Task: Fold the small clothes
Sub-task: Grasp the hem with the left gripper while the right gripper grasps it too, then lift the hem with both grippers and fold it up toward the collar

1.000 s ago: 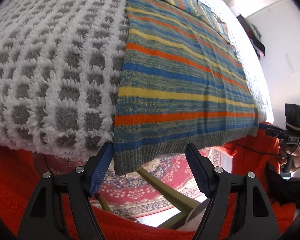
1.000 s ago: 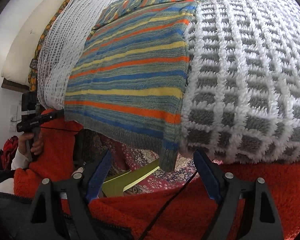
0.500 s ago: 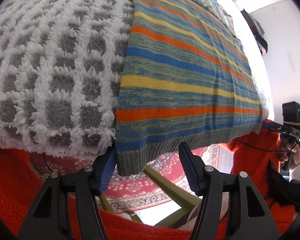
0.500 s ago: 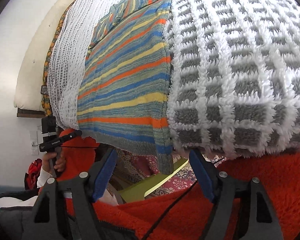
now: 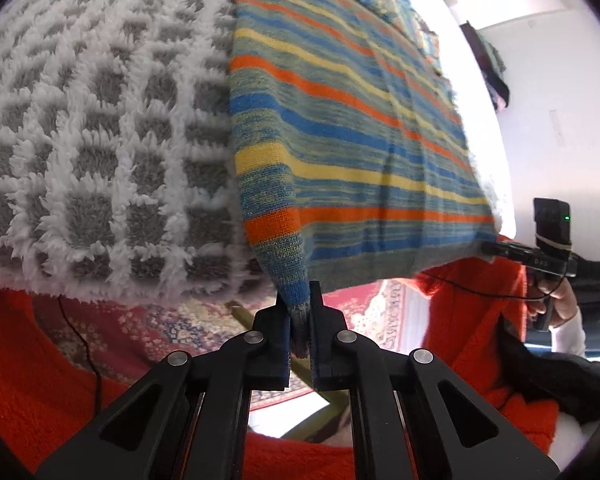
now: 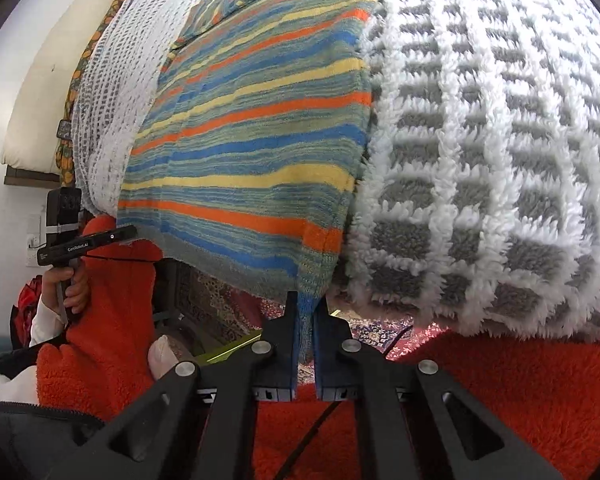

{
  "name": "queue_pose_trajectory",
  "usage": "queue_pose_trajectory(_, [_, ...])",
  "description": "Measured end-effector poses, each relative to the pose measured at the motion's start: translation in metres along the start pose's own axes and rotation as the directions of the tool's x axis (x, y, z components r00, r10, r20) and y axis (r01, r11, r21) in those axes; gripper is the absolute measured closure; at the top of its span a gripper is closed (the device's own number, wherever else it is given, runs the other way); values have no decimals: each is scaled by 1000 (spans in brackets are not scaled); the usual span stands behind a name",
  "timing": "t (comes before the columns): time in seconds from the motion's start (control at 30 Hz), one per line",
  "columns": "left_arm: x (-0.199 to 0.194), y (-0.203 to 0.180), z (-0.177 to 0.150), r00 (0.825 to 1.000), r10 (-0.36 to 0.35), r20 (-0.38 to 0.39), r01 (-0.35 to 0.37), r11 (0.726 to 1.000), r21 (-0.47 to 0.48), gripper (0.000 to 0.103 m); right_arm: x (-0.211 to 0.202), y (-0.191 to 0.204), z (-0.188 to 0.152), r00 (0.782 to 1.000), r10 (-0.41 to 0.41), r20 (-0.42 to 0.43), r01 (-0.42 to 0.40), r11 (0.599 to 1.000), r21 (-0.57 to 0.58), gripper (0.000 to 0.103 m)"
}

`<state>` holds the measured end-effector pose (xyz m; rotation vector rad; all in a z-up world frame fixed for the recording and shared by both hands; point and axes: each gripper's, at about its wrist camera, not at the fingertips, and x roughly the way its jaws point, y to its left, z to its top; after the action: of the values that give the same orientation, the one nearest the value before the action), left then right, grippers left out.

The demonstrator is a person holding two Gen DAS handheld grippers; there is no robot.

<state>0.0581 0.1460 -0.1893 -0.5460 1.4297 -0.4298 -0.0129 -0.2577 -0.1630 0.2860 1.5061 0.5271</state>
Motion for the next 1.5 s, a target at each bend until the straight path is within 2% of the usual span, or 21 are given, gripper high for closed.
queue_pose_trajectory(0.07, [-18,-9,4,996,-89,31,89,996,-1,99,-12,3,3,996,85,17,-85,996,7,97])
queue_pose_trajectory(0.13, [-41,-17,17,984,-158,81,159,987,-3,98,-30,5,11,979,190,68,-192,981,26,97])
queue_pose_trajectory(0.27, [-76,-26,80,949,-247,195,251,968,1,98,-73,-1,51,917,332,222,-351,935,53,97])
queue_pose_trajectory(0.33, [-84,-32,128,941,-236,244,240,971,11,98,-88,-8,86,888,354,294,-388,919,66,97])
queue_pose_trajectory(0.47, [-79,-41,243,926,-163,342,168,986,15,97,-104,-25,181,880,257,399,-312,947,77,97])
queue_pose_trajectory(0.53, [-64,-39,300,921,-84,381,95,995,-10,92,-101,-37,234,875,182,449,-250,963,96,97])
queue_pose_trajectory(0.57, [-57,-30,321,921,-35,388,57,997,-45,76,-98,-43,258,862,147,486,-225,969,106,95])
queue_pose_trajectory(0.6, [-48,-20,338,921,17,389,22,995,-95,52,-94,-53,280,848,104,520,-197,972,126,90])
queue_pose_trajectory(0.63, [-39,-10,350,920,70,386,-11,988,-154,45,-89,-63,298,841,47,540,-159,974,163,70])
queue_pose_trajectory(0.67, [-34,2,355,918,93,384,-21,982,-188,44,-84,-74,310,835,-13,549,-128,968,217,55])
queue_pose_trajectory(0.8, [-28,27,338,917,84,390,-14,983,-181,43,-76,-98,313,819,-5,574,-177,949,261,55])
queue_pose_trajectory(0.87, [-29,33,319,917,107,384,-46,985,-164,42,-72,-97,299,837,-21,548,-121,967,222,55])
queue_pose_trajectory(1.0, [-23,36,268,933,47,356,-3,992,-122,42,-56,-89,265,888,11,459,-83,987,138,55])
queue_pose_trajectory(1.1, [-10,29,240,941,114,318,-91,992,-86,35,-41,-72,238,921,3,388,-40,995,87,55])
queue_pose_trajectory(1.17, [1,28,232,939,159,305,-137,986,-92,28,-33,-65,220,930,-27,367,-4,996,85,53])
queue_pose_trajectory(1.23, [16,32,231,944,174,281,-145,982,-120,27,-24,-66,211,931,0,364,-44,993,113,48])
queue_pose_trajectory(1.27, [23,33,231,943,198,269,-172,978,-119,31,-20,-68,209,929,13,370,-63,990,125,49])
queue_pose_trajectory(1.3, [27,31,231,932,242,268,-221,970,-106,51,-16,-70,208,929,-2,371,-54,989,140,55])
queue_pose_trajectory(1.33, [31,30,233,921,286,266,-269,958,-97,61,-12,-73,210,930,-41,366,-18,988,156,90])
queue_pose_trajectory(1.37, [30,32,232,923,283,262,-265,959,-105,67,-10,-76,206,932,-88,353,26,984,178,97])
queue_pose_trajectory(1.5, [17,35,227,936,256,240,-231,965,-126,66,-5,-88,199,936,-71,344,-4,977,211,97])
